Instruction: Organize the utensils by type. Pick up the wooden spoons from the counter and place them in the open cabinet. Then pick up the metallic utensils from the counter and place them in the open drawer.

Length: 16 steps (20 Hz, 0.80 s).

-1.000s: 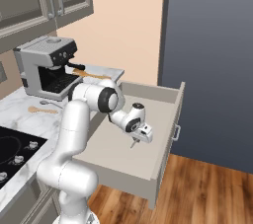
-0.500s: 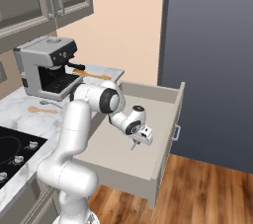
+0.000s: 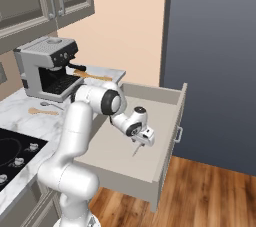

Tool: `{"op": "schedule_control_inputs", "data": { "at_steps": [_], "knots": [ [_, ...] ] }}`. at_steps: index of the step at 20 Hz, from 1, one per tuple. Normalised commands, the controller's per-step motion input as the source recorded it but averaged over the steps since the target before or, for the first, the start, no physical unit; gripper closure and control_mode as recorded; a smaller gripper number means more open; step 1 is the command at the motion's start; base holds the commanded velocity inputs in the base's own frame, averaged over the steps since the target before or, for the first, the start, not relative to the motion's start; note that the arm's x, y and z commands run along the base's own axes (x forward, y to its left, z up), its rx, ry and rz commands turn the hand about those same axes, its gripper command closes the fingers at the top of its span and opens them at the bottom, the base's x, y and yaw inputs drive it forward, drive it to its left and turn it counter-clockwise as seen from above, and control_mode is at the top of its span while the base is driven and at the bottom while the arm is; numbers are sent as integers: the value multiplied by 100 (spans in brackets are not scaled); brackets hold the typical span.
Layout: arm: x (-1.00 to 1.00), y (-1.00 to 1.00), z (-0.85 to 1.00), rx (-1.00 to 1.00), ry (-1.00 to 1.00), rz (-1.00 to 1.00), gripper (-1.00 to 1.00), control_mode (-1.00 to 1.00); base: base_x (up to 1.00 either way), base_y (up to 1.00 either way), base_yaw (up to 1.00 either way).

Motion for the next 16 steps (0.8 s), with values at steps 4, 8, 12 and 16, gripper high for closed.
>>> {"op": "schedule_control_inputs", "data": {
  "at_steps": [4, 8, 12, 16],
  "knots": [
    [-15, 8, 86, -7, -25, 0, -100, -100, 0, 0, 0],
    [-18, 13, 100, -13, -18, 0, -100, -100, 0, 0, 0],
    [-31, 23, 100, -14, -6, -1, -100, -100, 0, 0, 0],
    [-2, 44, 100, -3, -5, 13, -100, -100, 0, 0, 0]
  ]
}}
